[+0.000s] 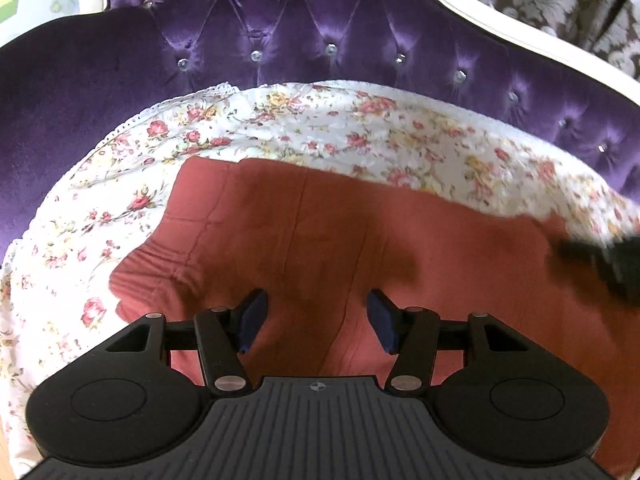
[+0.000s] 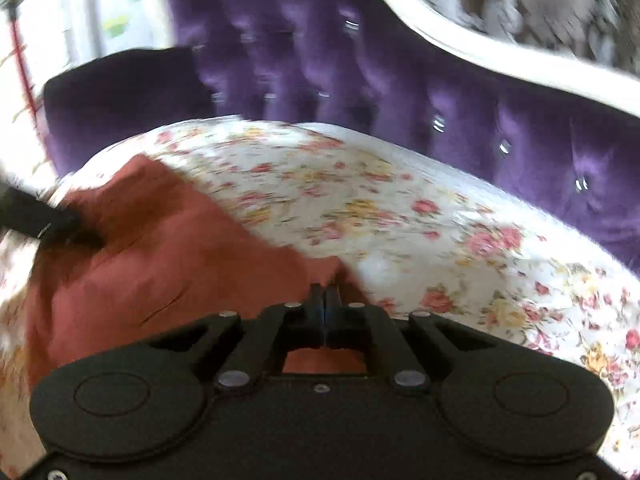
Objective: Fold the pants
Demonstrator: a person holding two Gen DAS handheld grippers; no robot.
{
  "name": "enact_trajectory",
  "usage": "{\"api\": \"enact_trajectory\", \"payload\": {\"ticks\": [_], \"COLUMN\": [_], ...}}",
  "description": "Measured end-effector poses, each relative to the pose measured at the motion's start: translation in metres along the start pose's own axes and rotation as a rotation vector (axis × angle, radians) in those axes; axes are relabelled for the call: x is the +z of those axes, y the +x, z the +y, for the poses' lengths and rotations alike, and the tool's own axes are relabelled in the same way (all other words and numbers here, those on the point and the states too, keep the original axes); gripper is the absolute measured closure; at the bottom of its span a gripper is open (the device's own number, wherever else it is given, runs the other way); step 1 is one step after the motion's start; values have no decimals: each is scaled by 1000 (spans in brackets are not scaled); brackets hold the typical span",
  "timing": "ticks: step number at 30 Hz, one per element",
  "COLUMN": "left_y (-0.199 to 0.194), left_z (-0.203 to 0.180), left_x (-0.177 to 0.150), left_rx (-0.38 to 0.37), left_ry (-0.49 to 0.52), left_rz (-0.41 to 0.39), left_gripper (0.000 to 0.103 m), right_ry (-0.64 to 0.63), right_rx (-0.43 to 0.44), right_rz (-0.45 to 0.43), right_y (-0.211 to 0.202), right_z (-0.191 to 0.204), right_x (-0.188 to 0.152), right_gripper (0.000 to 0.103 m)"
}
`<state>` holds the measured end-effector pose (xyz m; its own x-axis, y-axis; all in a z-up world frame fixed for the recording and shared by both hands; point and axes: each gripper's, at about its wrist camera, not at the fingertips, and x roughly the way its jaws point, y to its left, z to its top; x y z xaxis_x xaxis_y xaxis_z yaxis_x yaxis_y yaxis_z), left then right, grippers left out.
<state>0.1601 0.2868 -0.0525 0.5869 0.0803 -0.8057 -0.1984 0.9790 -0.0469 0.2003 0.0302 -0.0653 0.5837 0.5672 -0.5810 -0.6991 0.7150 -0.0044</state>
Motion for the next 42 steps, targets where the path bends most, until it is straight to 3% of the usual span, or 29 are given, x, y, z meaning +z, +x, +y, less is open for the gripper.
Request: {"api": "enact_trajectory", "payload": {"ticks": [5,7,9,11,12,13,14,16,17,21,23,24,25,27,28,30,34,36,37,40,42], "left_y": [11,14,23,39,39,38,38,39,39,41,40,39,38,38,37,37,36,33,30,19,8], "left_z": [-24,-32,-38,-47,-52,-59,-64,-65,-65,-59,-60,-60,-61,-61,-61,-62,-60,-59,-61,-70,-76], "left_x": [16,21,23,21,20,19,18,16,17,19,18,18,17,15,15,13,13,12,10,-2,-12], "left_rx": [57,18,-27,16,40,64,84,99,100,81,80,79,79,79,78,82,76,86,101,116,62], "left_ry": [-1,-27,-60,-34,-1,36,68,91,93,77,79,82,85,100,106,123,138,142,153,226,247], "left_rz": [-30,-39,3,97,88,83,75,67,67,75,74,73,71,66,63,57,49,34,23,-22,-36], "left_gripper": [49,49,49,48,48,48,47,47,47,46,46,46,46,45,45,45,45,45,46,46,46], "right_ry": [-53,-61,-31,-25,-24,-22,-17,4,17,98,142,169,190,242,295,361,392,430,431,409,411], "right_rx": [19,1,7,26,31,36,43,50,61,153,167,150,114,36,56,65,67,73,39,-33,-50], "right_rz": [29,25,20,10,7,7,0,-35,-45,-44,-47,-43,-27,-17,9,41,9,-15,-40,-104,-96], "right_y": [-7,-4,-4,-8,-7,-6,-5,-5,-4,6,11,15,21,34,45,61,59,45,34,-10,-40], "right_z": [32,35,32,28,26,24,22,17,15,1,-5,-10,-16,-36,-49,-60,-60,-65,-64,-64,-60], "right_x": [-27,-32,-32,-29,-26,-24,-22,-17,-14,-1,4,7,9,14,16,14,7,5,6,6,-1], "right_gripper": [97,97,96,91,89,78,59,43,41,43,49,66,92,96,97,98,100,88,69,63,63]}}
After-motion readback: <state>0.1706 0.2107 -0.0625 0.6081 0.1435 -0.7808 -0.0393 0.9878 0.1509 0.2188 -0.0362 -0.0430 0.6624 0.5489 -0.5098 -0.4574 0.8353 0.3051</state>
